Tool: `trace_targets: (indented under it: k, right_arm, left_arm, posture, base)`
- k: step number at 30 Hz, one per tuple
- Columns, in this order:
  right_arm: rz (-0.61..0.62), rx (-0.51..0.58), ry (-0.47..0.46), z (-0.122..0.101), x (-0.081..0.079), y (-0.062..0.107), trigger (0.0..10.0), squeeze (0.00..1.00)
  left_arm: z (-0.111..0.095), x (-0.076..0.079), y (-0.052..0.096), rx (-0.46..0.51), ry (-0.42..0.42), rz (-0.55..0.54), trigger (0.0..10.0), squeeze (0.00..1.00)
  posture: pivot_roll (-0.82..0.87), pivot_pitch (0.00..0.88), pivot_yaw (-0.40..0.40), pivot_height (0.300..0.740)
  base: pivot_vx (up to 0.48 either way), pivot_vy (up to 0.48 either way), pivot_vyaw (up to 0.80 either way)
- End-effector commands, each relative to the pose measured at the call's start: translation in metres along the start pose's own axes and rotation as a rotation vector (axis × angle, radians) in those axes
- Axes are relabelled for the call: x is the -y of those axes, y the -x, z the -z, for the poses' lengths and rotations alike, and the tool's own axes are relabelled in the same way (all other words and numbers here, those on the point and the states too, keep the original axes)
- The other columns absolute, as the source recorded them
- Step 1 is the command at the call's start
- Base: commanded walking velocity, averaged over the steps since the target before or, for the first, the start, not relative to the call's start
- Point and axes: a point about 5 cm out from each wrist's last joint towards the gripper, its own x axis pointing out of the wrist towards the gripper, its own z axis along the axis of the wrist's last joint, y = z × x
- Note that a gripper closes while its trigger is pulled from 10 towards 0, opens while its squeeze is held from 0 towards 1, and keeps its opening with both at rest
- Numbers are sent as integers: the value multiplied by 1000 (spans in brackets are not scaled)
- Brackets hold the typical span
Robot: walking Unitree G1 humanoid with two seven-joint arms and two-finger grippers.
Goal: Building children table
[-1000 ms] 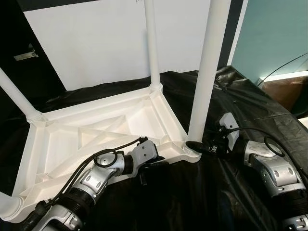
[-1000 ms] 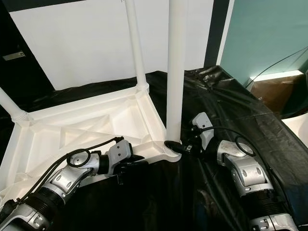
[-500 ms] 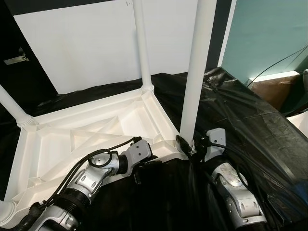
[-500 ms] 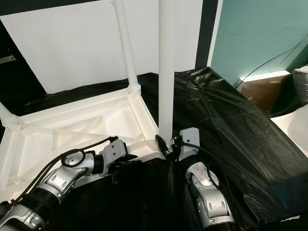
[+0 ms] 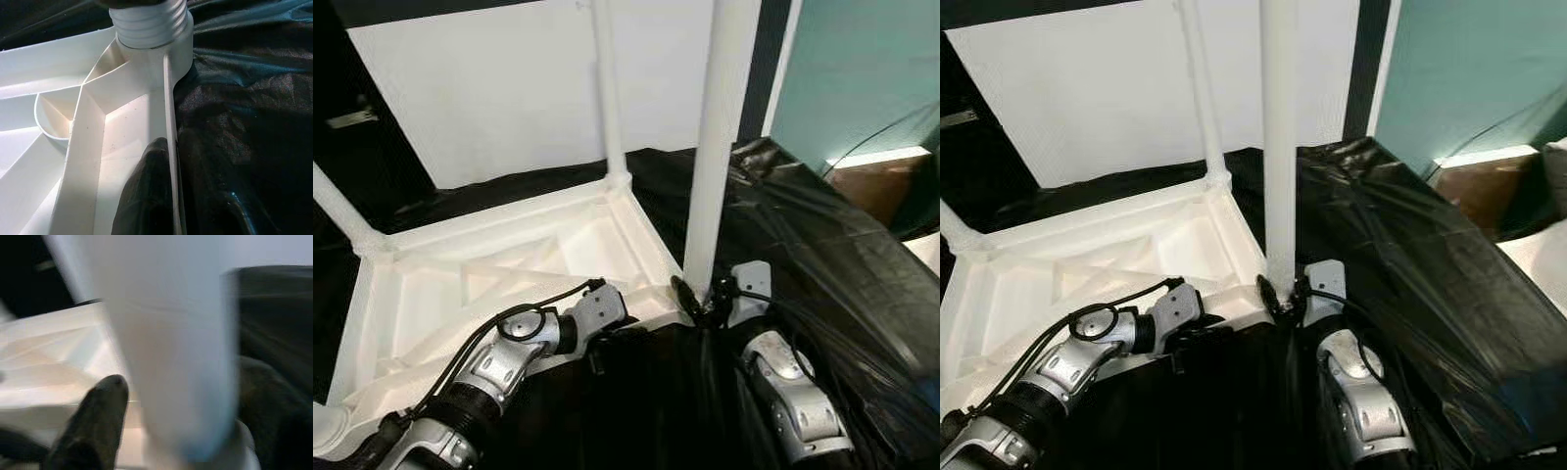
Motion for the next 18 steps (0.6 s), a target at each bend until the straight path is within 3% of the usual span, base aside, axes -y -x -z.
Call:
trace_targets:
  k: [1,2,3,4,5,6,7,9,12,13,14,15,18]
  right_arm:
    - [-65,4,13,-5,5,-3,10000,1000]
    - [-85,6,33,-7,9,-3,10000,1000]
    - [-91,20,83,-15,24,-5,10000,929]
    - [-91,20,83,-15,24,-5,10000,929]
    - [-103,19,110,-18,30,-5,10000,192]
    - [-122,12,131,-20,34,-6,10000,0]
    - [-122,12,131,-20,34,-6,10000,0]
    - [-271,-63,159,-19,40,-3,10000,0]
    - [-354,-115,168,-17,41,0,10000,0]
    - [-398,-141,169,-15,41,2,4784,0]
    - [-429,-158,168,-14,42,3,4784,0]
    - [-456,-172,165,-14,43,4,0,0]
    - [-478,-178,163,-15,45,4,0,0]
  left_arm:
    - [51,40,-10,-190,160,193,10000,0]
    - [51,41,-10,-190,159,195,10000,0]
    - [51,42,-12,-190,158,198,10000,0]
    - [51,42,-12,-190,158,198,10000,0]
    - [51,43,-13,-189,158,199,10000,0]
    - [51,43,-14,-188,158,199,10000,0]
    - [51,43,-14,-188,158,199,10000,0]
    - [51,44,-14,-185,159,199,10000,0]
    - [51,45,-15,-184,159,198,10000,0]
    - [51,45,-14,-184,159,197,10000,0]
    - [51,45,-14,-183,160,196,10000,0]
    - [52,45,-14,-184,160,194,10000,0]
    - [52,46,-14,-183,160,191,10000,0]
  posture:
    - [-35,0,9,740]
    - [-35,0,9,740]
    - [-37,0,8,740]
    - [-37,0,8,740]
    - [-37,0,5,740]
    - [-37,0,5,740]
    - [-37,0,5,740]
    - [-35,0,3,740]
    - [-31,0,0,740]
    - [-27,0,-2,740]
    - [-27,0,-2,740]
    - [-25,0,-3,740]
    - [-22,0,-4,740]
  base:
    - [0,0,0]
    - [0,0,0]
    - [0,0,0]
    - [0,0,0]
    - [0,0,0]
    - [0,0,0]
    - [0,0,0]
    - [0,0,0]
    - [0,0,0]
    - [0,0,0]
    - [0,0,0]
    - [0,0,0]
    - [0,0,0]
